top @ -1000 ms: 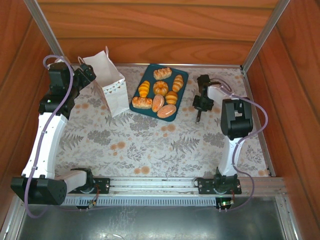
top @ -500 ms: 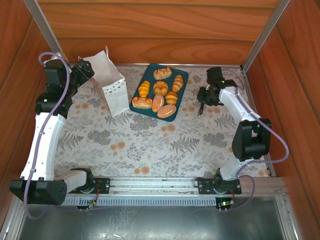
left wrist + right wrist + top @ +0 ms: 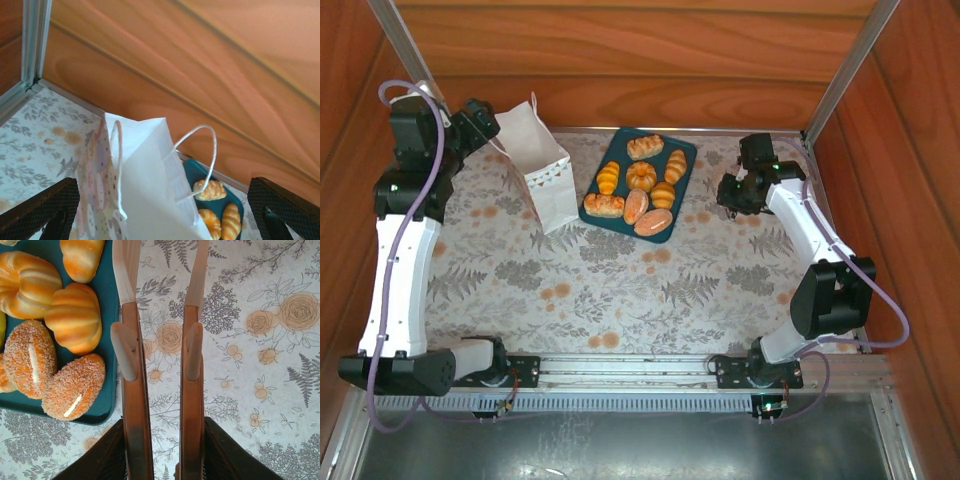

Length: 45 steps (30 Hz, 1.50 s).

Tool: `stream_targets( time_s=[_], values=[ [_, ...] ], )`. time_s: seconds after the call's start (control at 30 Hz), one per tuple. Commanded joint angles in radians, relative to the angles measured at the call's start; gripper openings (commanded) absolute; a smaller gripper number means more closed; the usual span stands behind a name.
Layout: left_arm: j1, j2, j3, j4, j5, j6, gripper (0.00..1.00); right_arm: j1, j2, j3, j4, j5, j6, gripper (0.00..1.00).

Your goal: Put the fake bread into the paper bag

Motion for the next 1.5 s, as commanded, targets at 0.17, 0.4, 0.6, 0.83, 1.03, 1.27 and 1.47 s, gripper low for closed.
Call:
stream_targets(
  time_s=[0.17,0.4,0.6,0.83,1.03,1.27,1.47],
  values=[
    [0.067,0.077,0.102,-0.236,-0.004,0.109,0.86,0.051,-0.069,0.085,-0.069,-0.078,-0.009,0.39],
    [0.068,0.13,0.12,-0.241,0.005,0.124,0.81,0.151,-0.042,0.202,-0.14,-0.091,-0.031,0.39],
    [0.066,0.219,0.187,-0.244,0.018,0.125,0.76,0.228,-0.03,0.259,-0.177,-0.078,-0.034,0.39],
    [0.067,0.291,0.212,-0.245,0.012,0.127,0.65,0.299,-0.015,0.285,-0.226,-0.02,-0.045,0.39],
    [0.067,0.321,0.221,-0.245,0.019,0.134,0.53,0.334,0.001,0.261,-0.249,0.016,-0.032,0.39],
    [0.067,0.329,0.217,-0.242,0.021,0.138,0.38,0.373,0.045,0.257,-0.236,0.01,-0.001,0.39],
    [0.073,0.332,0.223,-0.243,0.016,0.145,0.23,0.404,0.126,0.324,-0.251,0.004,-0.049,0.4]
  ],
)
